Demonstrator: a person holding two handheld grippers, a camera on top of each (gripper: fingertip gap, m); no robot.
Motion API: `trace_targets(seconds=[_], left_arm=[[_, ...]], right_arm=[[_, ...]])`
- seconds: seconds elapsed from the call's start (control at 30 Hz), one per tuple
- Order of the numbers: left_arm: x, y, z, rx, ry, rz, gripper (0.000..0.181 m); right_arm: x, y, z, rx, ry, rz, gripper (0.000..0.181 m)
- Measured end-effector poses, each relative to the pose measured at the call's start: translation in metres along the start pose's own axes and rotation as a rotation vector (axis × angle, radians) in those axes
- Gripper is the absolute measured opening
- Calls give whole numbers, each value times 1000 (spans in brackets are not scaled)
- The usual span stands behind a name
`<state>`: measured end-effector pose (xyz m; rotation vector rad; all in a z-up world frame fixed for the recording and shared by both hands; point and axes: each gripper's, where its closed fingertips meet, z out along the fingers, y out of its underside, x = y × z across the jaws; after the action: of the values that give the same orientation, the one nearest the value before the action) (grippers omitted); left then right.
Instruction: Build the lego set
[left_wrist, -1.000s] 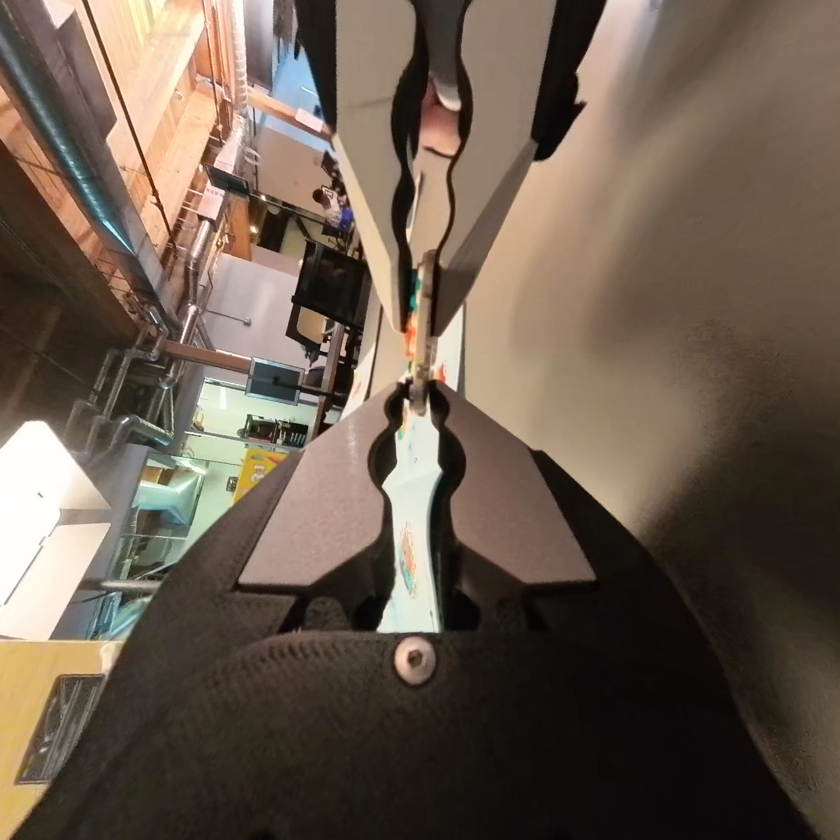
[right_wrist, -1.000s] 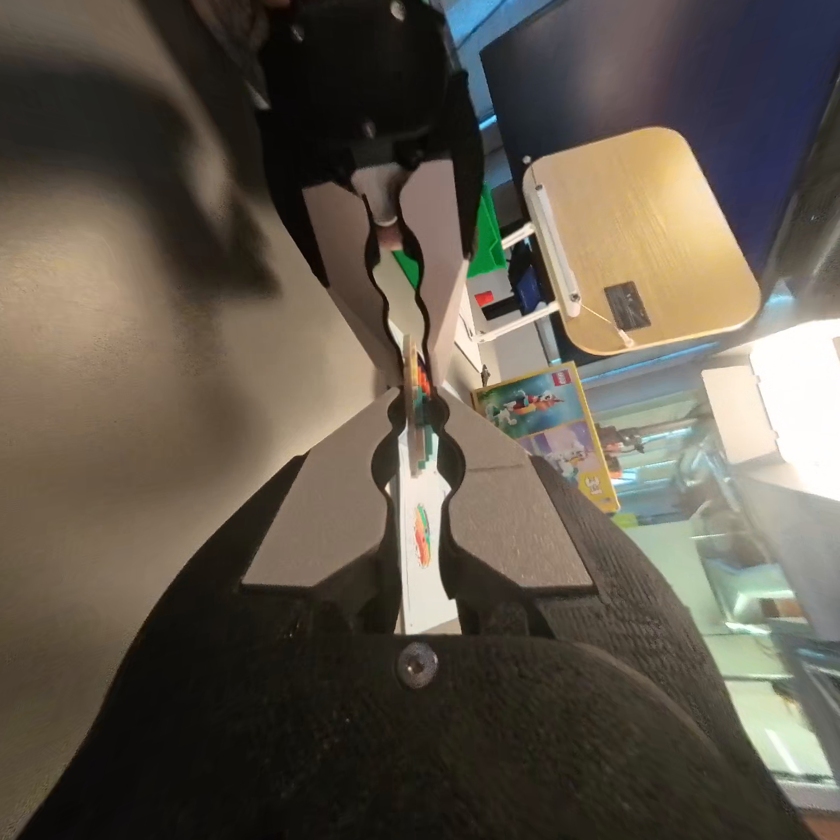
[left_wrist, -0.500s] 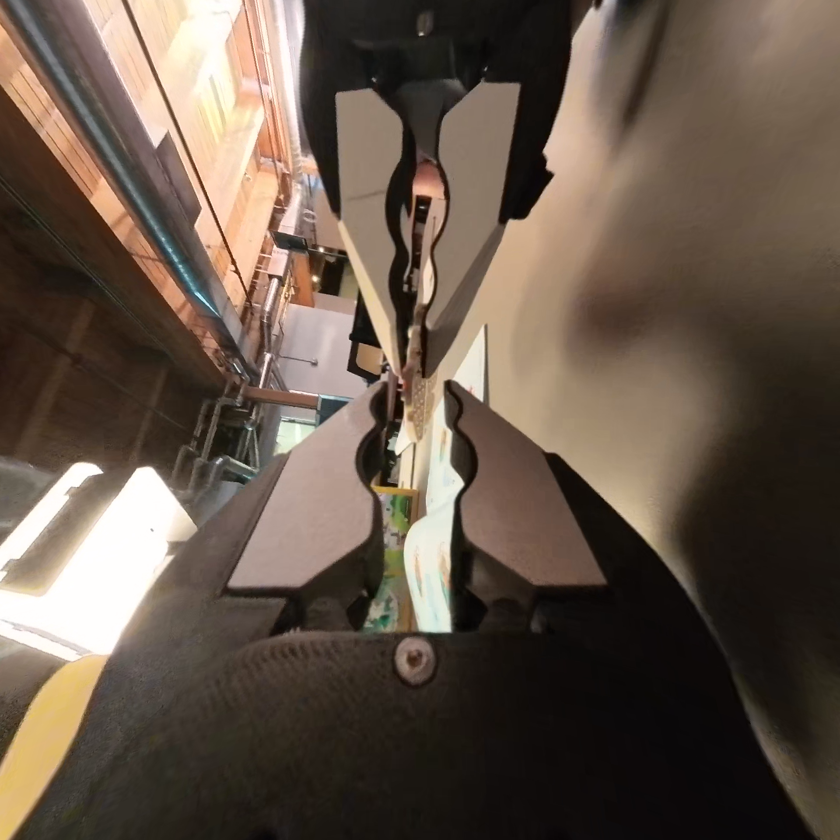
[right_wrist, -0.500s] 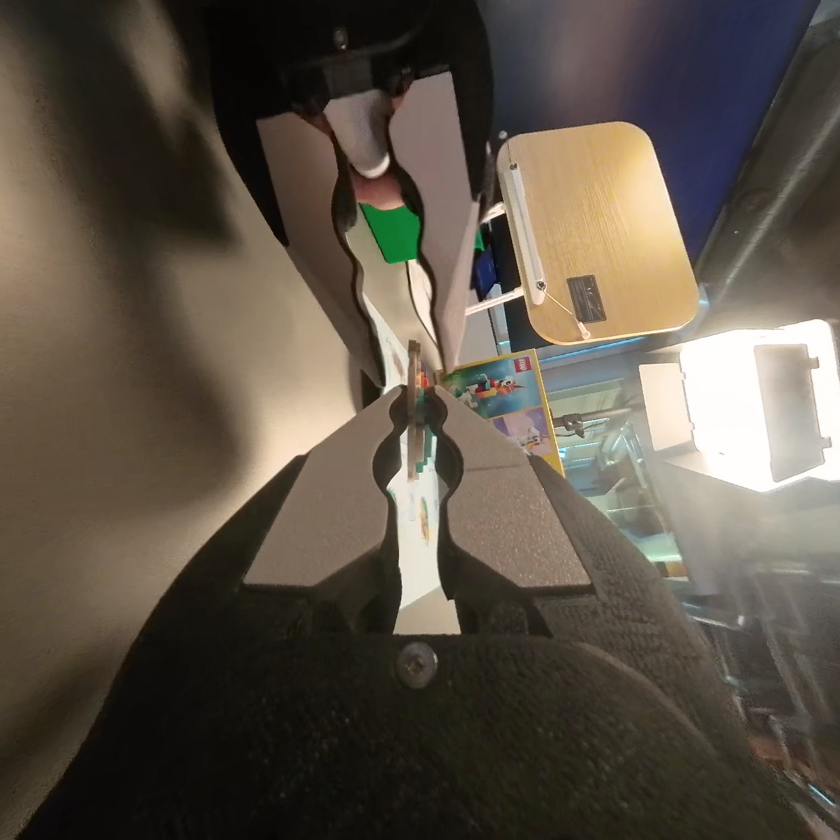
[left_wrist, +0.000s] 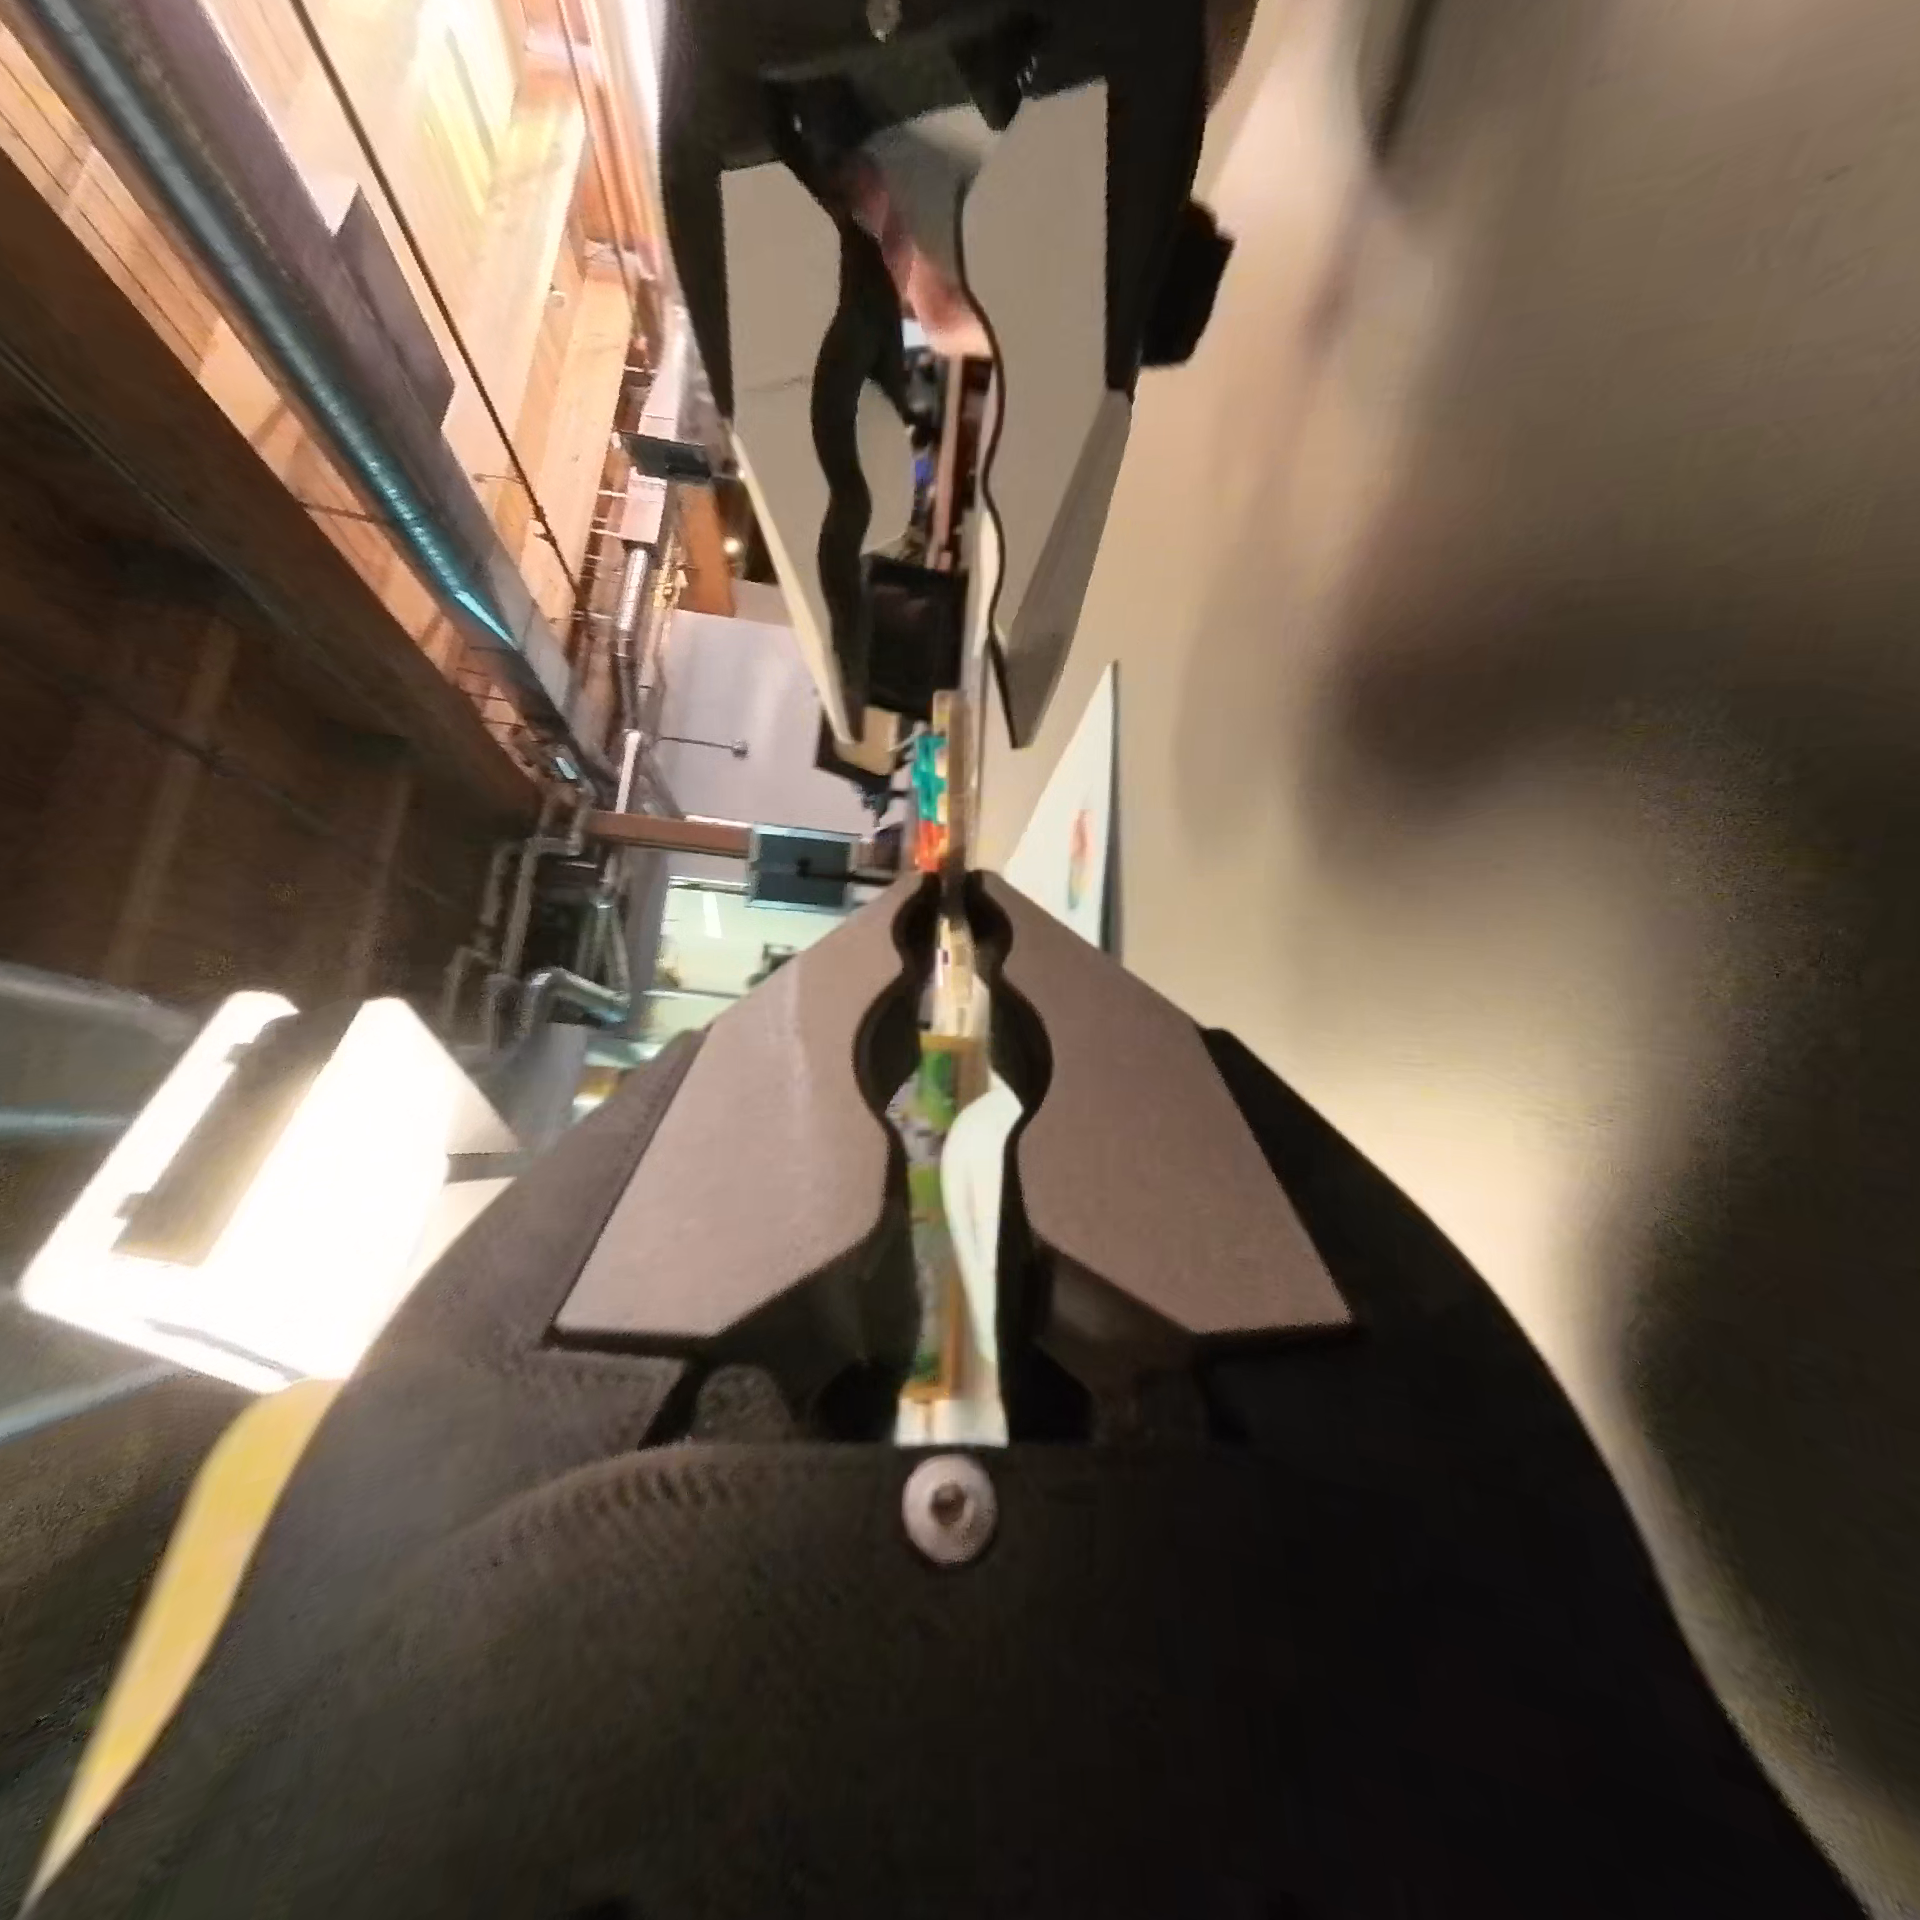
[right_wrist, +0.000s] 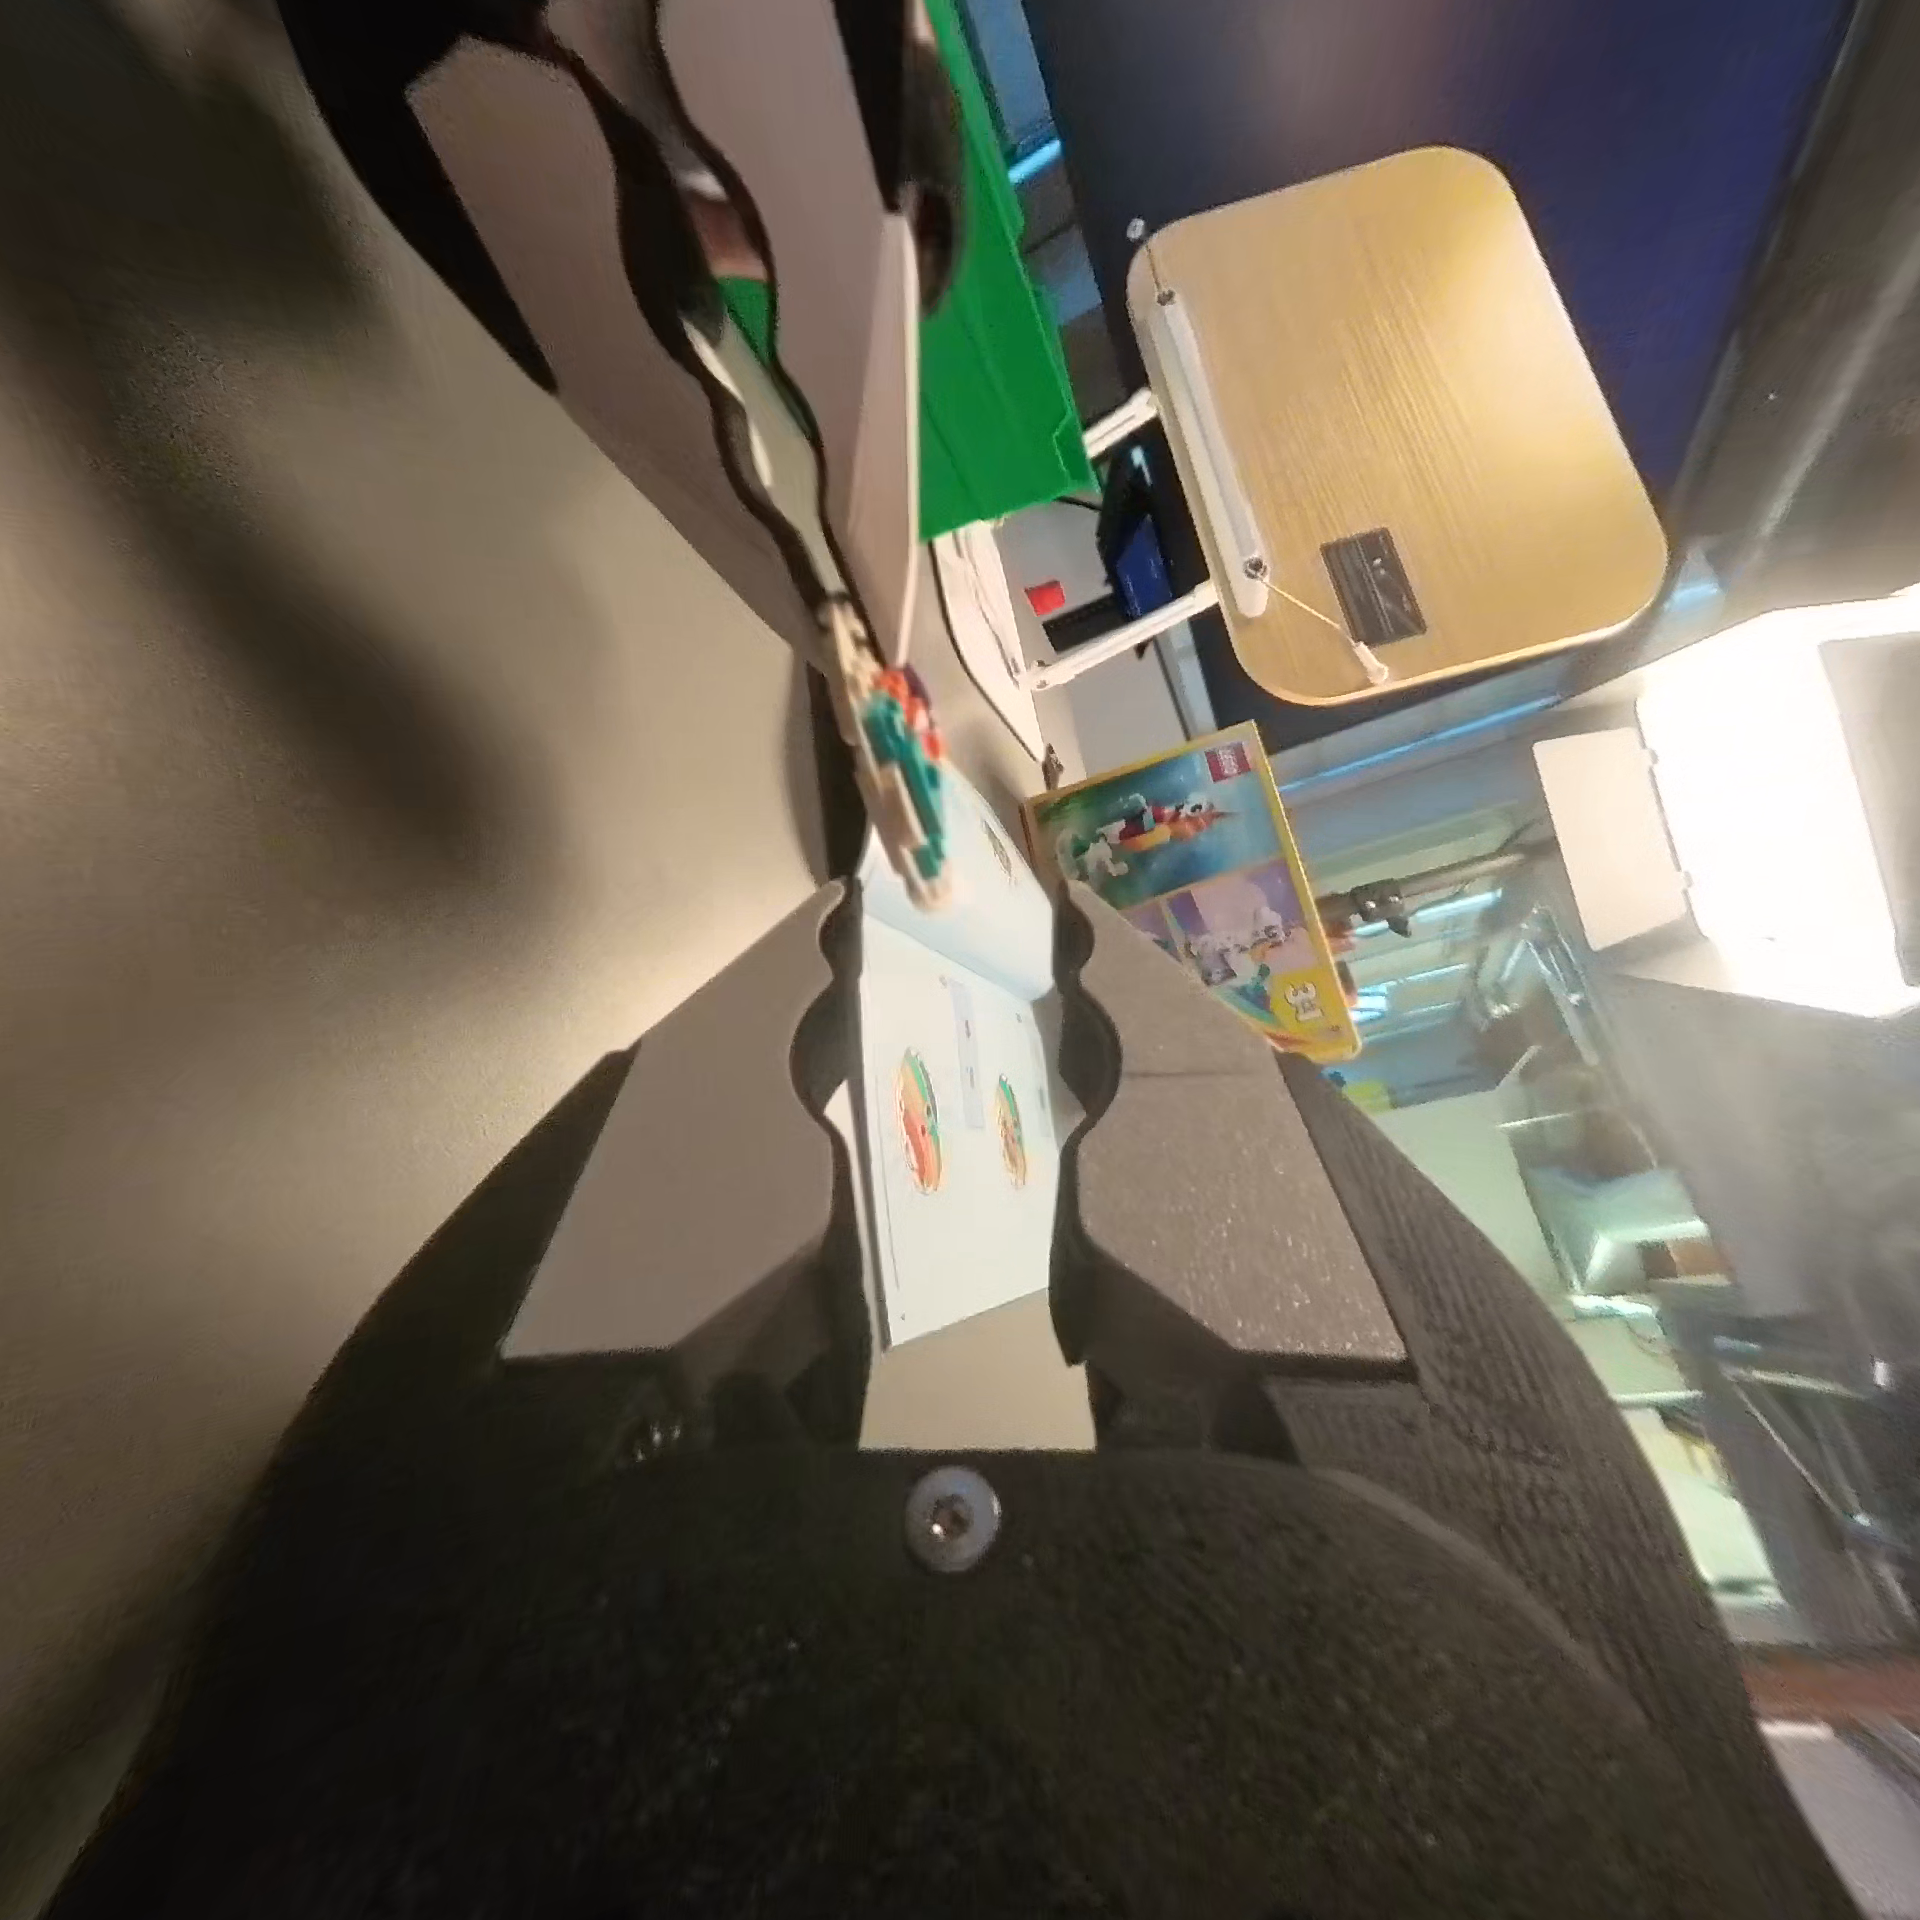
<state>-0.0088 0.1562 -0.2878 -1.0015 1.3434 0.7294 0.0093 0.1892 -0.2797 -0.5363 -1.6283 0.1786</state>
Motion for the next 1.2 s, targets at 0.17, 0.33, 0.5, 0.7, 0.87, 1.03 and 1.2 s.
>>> trace_targets(seconds=[0.17, 0.33, 0.5, 0.7, 0.87, 1.03, 1.2], left_arm=[[5, -13, -14, 67, 35, -73, 4], [6, -23, -15, 105, 25, -89, 4], [14, -22, -12, 49, 20, -59, 33], [16, -15, -5, -68, -5, -15, 21], [14, -14, -5, -65, -32, 52, 7], [18, -16, -9, -92, -16, 92, 5], [10, 16, -45, -271, -49, 97, 4]], right_arm=[[-18, -32, 4, 113, -84, 26, 43], [-25, -43, 8, 129, -67, -59, 12], [-32, -28, 18, -20, -50, -153, 10], [-34, -27, 20, -40, -48, -166, 10], [-32, -28, 18, -41, -36, -168, 10], [-35, -29, 20, -29, -47, -182, 12], [-33, -16, 19, -65, -128, 71, 33]])
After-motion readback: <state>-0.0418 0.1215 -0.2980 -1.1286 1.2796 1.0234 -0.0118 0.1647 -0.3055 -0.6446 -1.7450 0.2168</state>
